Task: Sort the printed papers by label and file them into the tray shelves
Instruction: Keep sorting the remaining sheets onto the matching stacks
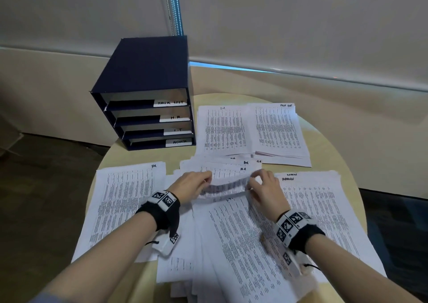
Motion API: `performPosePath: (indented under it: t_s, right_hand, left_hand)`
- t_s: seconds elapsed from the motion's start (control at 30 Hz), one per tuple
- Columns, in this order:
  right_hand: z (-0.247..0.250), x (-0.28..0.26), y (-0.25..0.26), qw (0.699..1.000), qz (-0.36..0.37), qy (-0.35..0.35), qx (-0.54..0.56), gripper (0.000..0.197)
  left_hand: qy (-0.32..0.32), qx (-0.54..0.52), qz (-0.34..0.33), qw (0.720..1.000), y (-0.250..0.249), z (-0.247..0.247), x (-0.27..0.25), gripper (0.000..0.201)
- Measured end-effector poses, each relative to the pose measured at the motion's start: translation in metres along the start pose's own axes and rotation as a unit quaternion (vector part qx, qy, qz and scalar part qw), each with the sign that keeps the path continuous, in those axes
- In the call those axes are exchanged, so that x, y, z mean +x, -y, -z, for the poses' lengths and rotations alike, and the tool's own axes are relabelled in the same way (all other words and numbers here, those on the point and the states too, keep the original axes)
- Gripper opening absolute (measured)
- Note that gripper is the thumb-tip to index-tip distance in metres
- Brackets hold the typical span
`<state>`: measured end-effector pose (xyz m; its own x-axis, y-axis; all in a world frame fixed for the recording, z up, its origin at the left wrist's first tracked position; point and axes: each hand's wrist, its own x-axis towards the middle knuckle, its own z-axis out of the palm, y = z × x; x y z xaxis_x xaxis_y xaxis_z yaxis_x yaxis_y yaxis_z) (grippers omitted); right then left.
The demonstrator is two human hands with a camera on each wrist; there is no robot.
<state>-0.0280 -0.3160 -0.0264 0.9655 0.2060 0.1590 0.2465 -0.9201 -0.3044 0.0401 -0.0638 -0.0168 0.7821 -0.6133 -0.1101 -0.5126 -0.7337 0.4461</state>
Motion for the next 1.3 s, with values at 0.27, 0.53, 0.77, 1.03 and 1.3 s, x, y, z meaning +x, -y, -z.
performPosePath:
  t_s: [0.27, 0.53, 0.77, 1.03, 1.3]
  right_hand:
    - [-0.005, -0.005, 0.007, 0.995, 0.017, 0.103, 0.006, 0.010]
    - [0.027, 0.010, -0.016, 0.977, -0.130, 0.039, 0.166, 0.015]
    - [0.069, 0.016, -0.015, 0.843, -0.233, -0.140, 0.464, 0.039]
    - [0.102, 0.024, 0.024, 0.727, -0.188, -0.088, 0.655, 0.040]
    - [0.084, 0.024, 0.071, 0.704, -0.200, -0.165, 0.661, 0.025]
  left_hand:
    - [0.042, -0.176, 0.048, 0.982, -0.026, 0.004, -0.023, 0.018]
    - [-0.018, -0.423, 0.187, 0.886, -0.030, -0.008, -0.030, 0.066]
    - [-0.155, -0.557, 0.238, 0.780, -0.040, 0.009, -0.015, 0.056]
    - [-0.349, -0.448, 0.140, 0.811, -0.089, 0.068, -0.010, 0.064]
    - [-0.416, -0.339, 0.098, 0.838, -0.105, 0.028, -0.014, 0.040]
